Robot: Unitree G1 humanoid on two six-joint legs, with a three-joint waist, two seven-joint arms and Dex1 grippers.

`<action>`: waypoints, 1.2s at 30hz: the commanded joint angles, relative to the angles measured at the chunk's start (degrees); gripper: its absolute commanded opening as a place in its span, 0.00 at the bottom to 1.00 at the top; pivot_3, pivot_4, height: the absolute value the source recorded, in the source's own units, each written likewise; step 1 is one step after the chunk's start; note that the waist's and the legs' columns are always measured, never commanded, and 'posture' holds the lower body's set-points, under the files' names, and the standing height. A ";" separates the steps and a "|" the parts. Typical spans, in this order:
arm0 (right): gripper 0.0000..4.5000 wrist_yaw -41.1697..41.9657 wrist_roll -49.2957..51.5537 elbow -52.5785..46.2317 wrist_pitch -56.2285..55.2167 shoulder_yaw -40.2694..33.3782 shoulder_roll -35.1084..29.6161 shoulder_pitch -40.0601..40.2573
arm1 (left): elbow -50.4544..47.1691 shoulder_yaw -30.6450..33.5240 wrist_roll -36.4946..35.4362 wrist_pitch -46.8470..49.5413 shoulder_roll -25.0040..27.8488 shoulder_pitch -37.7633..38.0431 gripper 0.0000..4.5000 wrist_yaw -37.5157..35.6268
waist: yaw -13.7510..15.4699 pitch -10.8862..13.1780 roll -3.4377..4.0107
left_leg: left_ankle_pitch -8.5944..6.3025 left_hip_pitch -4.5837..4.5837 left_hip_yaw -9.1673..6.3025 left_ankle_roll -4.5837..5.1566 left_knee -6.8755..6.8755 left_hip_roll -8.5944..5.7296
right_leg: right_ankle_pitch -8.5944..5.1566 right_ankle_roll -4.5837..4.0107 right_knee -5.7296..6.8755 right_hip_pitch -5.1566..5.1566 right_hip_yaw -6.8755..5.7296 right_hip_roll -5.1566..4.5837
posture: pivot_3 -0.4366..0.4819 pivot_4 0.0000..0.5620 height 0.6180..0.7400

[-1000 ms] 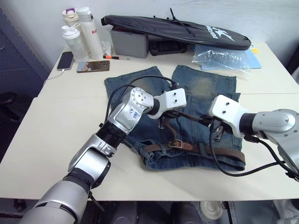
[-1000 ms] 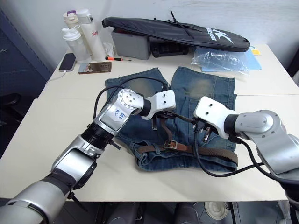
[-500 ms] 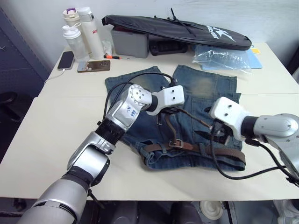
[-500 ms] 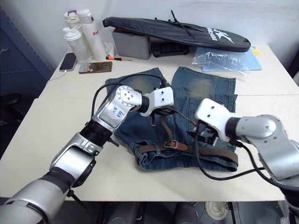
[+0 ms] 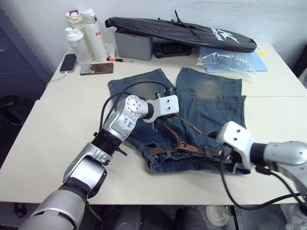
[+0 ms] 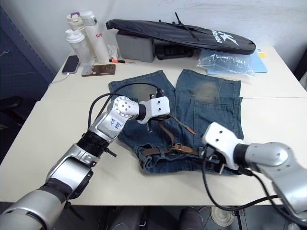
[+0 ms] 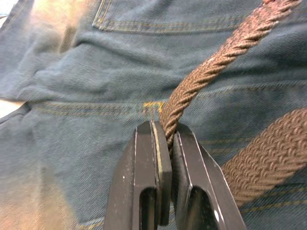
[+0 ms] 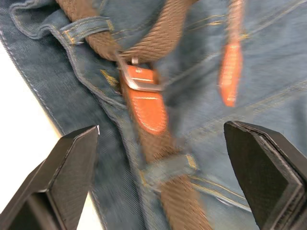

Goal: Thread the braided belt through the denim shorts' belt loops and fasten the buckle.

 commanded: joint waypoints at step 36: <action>0.40 -10.91 -6.76 8.90 -1.51 7.69 7.57 -11.83 | -4.77 1.92 0.80 3.13 -1.59 -0.22 0.00 -0.93 | -0.31 -0.17 0.27 | 0.00 0.01 0.04 0.00 0.07 0.00 | 0.00 0.00 0.44 -0.10 0.08 0.01 | 0.48 0.27 0.31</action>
